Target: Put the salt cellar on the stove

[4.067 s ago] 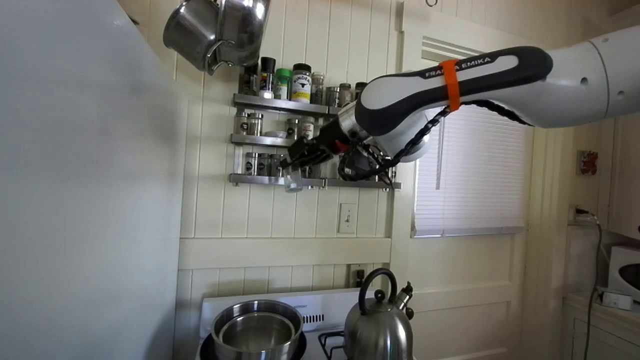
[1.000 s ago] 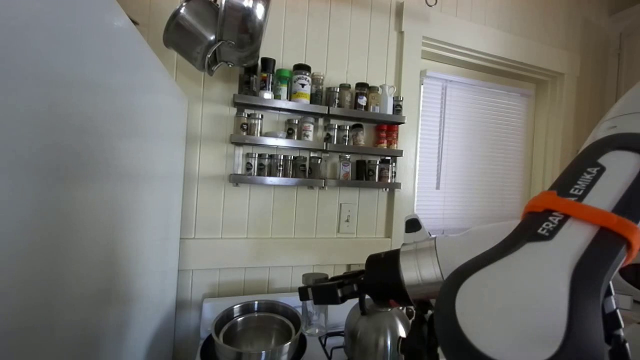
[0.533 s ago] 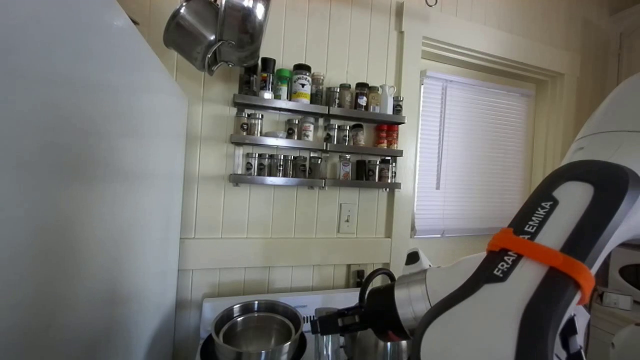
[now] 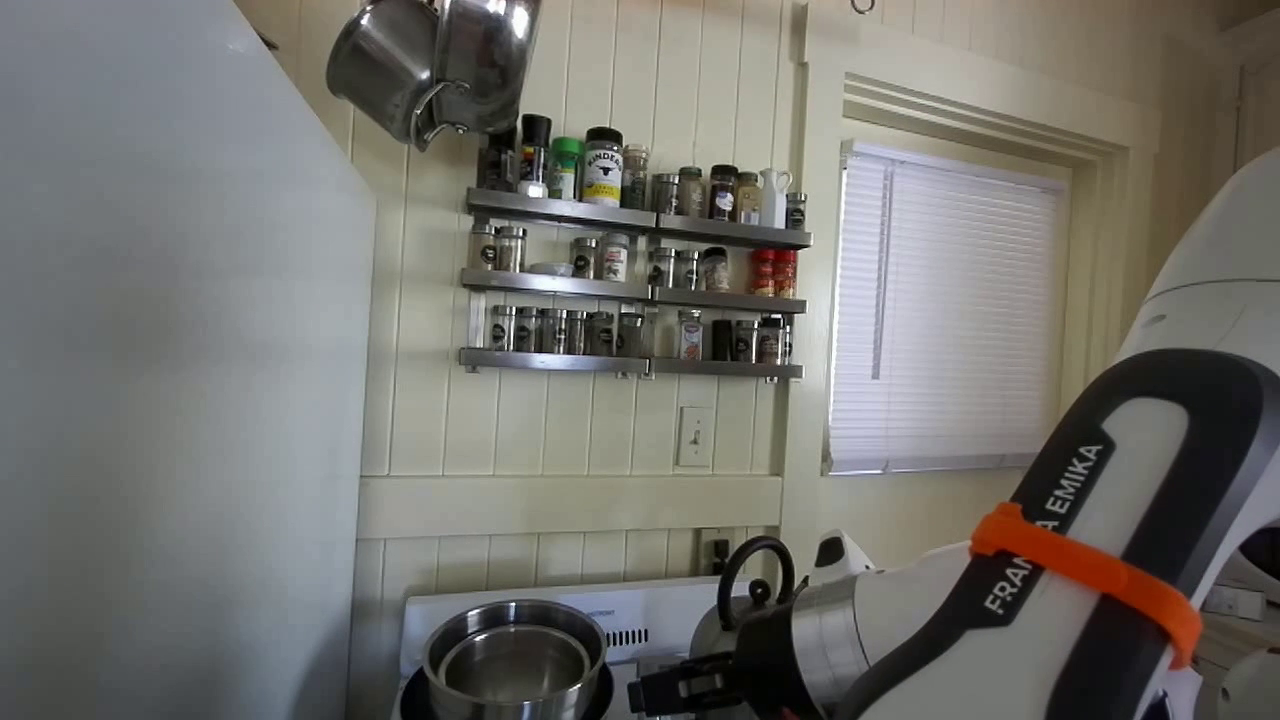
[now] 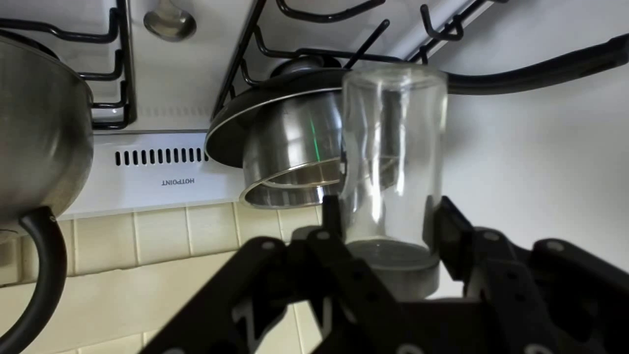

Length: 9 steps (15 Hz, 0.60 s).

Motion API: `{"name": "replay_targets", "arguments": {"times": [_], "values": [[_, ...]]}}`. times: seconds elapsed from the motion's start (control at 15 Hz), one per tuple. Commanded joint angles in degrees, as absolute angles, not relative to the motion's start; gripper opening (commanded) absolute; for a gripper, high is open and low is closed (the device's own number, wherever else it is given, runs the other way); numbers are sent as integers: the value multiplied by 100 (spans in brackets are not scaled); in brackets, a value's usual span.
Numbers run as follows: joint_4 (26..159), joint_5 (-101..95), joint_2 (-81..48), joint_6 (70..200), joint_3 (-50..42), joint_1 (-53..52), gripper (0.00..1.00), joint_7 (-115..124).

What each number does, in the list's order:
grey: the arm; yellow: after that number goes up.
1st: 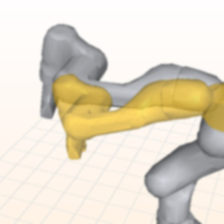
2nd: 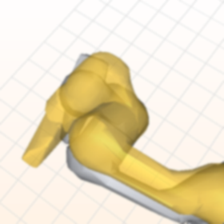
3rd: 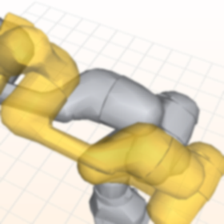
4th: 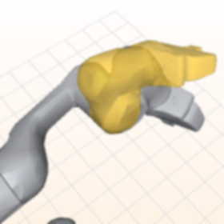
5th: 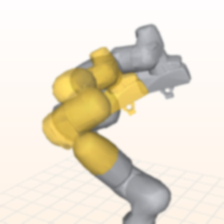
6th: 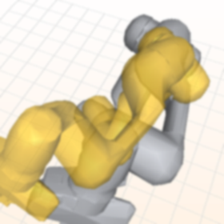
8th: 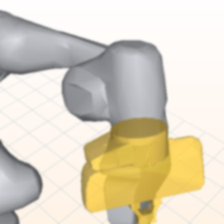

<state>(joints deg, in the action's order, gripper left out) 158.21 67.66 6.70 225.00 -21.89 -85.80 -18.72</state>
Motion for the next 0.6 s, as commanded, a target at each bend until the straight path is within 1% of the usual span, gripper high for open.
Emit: {"name": "replay_targets", "arguments": {"times": [0.0, 0.33, 0.4, 0.53], "values": [[15818, 6752, 618, 22515, -2206, -8581, 23, -1783], [15817, 6799, 54, 22801, -2338, -8536, 23, -1360], [15817, 6800, -109, 22716, -1303, -7456, 23, -1189], [15818, 6685, -411, 22929, -870, -6945, 23, -920]]}}
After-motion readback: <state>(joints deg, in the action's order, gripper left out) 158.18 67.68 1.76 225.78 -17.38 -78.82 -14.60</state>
